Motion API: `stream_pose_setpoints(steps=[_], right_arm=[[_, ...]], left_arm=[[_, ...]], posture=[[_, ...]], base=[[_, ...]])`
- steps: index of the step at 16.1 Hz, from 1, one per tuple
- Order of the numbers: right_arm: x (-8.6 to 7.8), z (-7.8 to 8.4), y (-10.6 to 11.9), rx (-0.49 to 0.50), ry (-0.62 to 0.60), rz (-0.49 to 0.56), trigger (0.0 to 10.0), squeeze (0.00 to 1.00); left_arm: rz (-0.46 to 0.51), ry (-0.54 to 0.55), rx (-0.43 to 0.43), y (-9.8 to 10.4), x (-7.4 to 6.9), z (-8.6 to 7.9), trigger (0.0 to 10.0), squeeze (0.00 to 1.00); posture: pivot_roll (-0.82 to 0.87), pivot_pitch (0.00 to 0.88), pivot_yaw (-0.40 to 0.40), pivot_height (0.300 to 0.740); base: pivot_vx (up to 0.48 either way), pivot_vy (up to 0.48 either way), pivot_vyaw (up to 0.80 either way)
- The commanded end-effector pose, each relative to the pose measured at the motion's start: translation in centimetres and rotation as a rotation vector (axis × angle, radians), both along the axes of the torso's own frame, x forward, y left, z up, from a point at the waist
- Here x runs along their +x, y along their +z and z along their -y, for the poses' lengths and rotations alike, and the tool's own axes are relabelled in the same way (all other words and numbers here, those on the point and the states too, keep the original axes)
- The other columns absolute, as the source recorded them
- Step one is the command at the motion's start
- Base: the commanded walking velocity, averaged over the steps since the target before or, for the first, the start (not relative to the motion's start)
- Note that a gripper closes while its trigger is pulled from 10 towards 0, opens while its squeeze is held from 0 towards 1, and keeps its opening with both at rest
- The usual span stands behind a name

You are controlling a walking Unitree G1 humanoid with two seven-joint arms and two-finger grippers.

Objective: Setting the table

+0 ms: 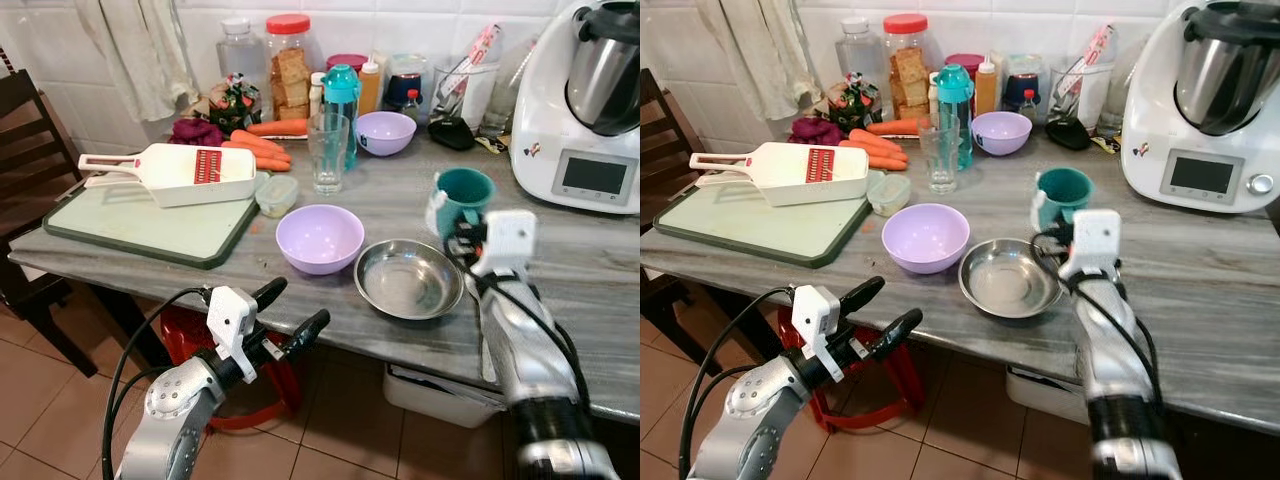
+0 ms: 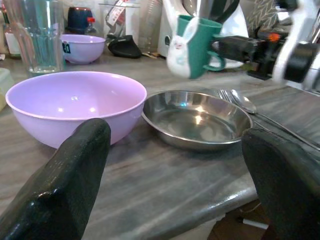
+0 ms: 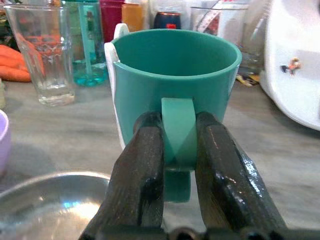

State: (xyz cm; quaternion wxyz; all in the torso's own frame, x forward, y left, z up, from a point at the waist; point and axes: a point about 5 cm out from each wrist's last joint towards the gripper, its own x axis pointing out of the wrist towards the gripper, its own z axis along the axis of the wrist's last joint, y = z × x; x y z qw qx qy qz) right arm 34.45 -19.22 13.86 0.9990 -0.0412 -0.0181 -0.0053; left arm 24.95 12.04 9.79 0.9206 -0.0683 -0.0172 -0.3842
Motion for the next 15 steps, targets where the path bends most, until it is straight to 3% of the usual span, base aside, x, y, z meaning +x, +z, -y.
stream_pose_setpoints(steps=[1, 10, 11, 12, 13, 15], right_arm=[[0.5, -0.1, 0.2, 0.007, 0.012, 0.009, 10.0, 0.00], [1.9, 0.0, -1.7, 0.032, -0.003, -0.079, 10.0, 0.00], [1.8, 0.1, -2.1, 0.026, -0.010, -0.096, 10.0, 0.22], [1.8, 0.2, -2.4, 0.022, -0.012, -0.105, 10.0, 0.78], [1.8, 0.4, -2.5, 0.019, -0.014, -0.101, 10.0, 1.00], [1.7, 0.6, -2.6, 0.014, -0.022, -0.096, 10.0, 1.00]], left_arm=[[0.007, -0.004, 0.013, 0.3, -0.1, -0.2, 10.0, 0.00], [0.010, -0.019, 0.020, 0.6, -0.2, -0.1, 10.0, 0.00], [0.009, -0.017, 0.017, 0.6, -0.2, -0.1, 10.0, 0.00], [0.007, -0.015, 0.016, 0.6, -0.2, 0.0, 10.0, 0.00], [0.008, -0.014, 0.015, 0.6, -0.2, 0.0, 10.0, 0.00], [0.008, -0.014, 0.015, 0.6, -0.1, 0.1, 10.0, 0.00]], posture=[[0.03, 0.000, 0.031, 0.740], [0.04, 0.000, 0.041, 0.740], [0.05, 0.000, 0.037, 0.740], [0.05, 0.000, 0.037, 0.740], [0.04, 0.000, 0.034, 0.740], [0.04, 0.000, 0.033, 0.740]], base=[[0.000, 0.000, 0.00], [0.000, 0.000, 0.00], [0.000, 0.000, 0.00], [0.000, 0.000, 0.00], [0.000, 0.000, 0.00], [0.000, 0.000, 0.00]])
